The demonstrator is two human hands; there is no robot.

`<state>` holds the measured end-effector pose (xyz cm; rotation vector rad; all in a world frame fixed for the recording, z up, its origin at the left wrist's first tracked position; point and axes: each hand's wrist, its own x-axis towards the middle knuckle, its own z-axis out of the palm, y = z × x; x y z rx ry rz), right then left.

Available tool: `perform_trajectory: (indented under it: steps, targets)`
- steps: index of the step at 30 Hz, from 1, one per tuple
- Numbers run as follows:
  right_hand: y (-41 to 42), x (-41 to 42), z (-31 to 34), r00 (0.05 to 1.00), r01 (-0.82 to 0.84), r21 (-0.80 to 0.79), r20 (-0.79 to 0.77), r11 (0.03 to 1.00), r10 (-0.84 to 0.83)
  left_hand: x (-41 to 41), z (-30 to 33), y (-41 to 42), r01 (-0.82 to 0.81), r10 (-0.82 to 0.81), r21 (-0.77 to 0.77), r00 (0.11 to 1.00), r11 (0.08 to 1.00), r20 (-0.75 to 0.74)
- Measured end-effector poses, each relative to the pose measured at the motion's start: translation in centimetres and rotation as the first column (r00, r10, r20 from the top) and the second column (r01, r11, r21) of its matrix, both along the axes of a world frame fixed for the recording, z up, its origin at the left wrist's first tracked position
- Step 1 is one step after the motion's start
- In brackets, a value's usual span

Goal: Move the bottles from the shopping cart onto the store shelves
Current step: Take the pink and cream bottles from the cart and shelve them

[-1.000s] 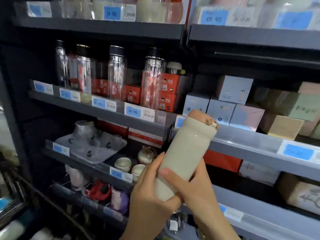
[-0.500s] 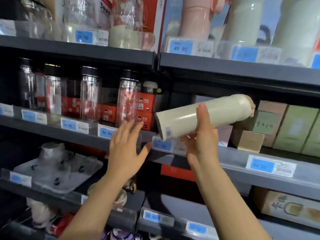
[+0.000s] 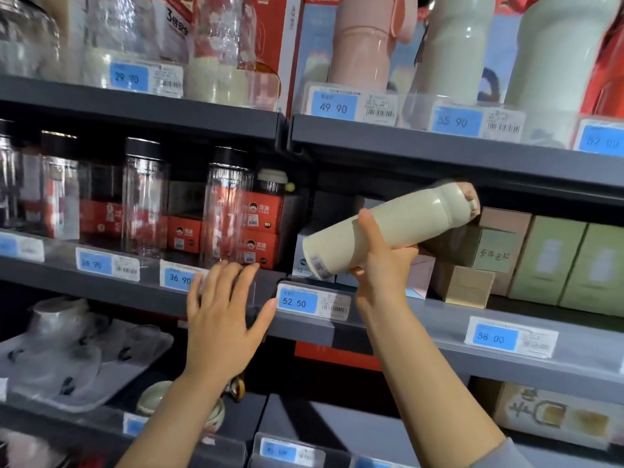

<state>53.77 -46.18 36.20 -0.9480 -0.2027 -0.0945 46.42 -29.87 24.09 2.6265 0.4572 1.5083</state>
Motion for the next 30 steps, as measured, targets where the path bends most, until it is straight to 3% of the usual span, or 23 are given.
perform_trajectory:
  steps: [5,12,17,22,25,30]
  targets:
    - [0.0,0.6,-0.9,0.999,-0.019,-0.136,0.032,0.99,0.024,0.1,0.0,0.0,-0.004,0.004,-0.003,1.0,1.0,0.0]
    - [0.5,1.3,-1.7,0.959,0.103,-0.398,0.283,0.912,0.015,0.1,-0.1,0.0,0.001,-0.001,0.002,1.0,1.0,0.015]
    - [0.8,1.7,-1.8,0.903,0.272,-0.575,0.429,0.771,0.002,0.0,-0.1,0.0,0.009,-0.009,-0.012,1.0,1.0,-0.003]
    - [0.8,2.0,-1.4,0.903,0.341,-0.754,0.43,0.562,0.028,0.2,-0.2,0.0,0.014,-0.014,-0.013,1.0,1.0,-0.003]
    - [0.9,1.6,-1.5,0.883,0.423,-0.786,0.47,0.45,-0.01,0.4,-0.4,0.0,0.018,-0.018,-0.009,1.0,1.0,0.024]
    - [1.1,1.1,-1.7,0.852,0.499,-0.775,0.52,0.389,-0.057,0.6,-0.6,0.0,0.021,-0.021,0.002,0.998,1.0,0.067]
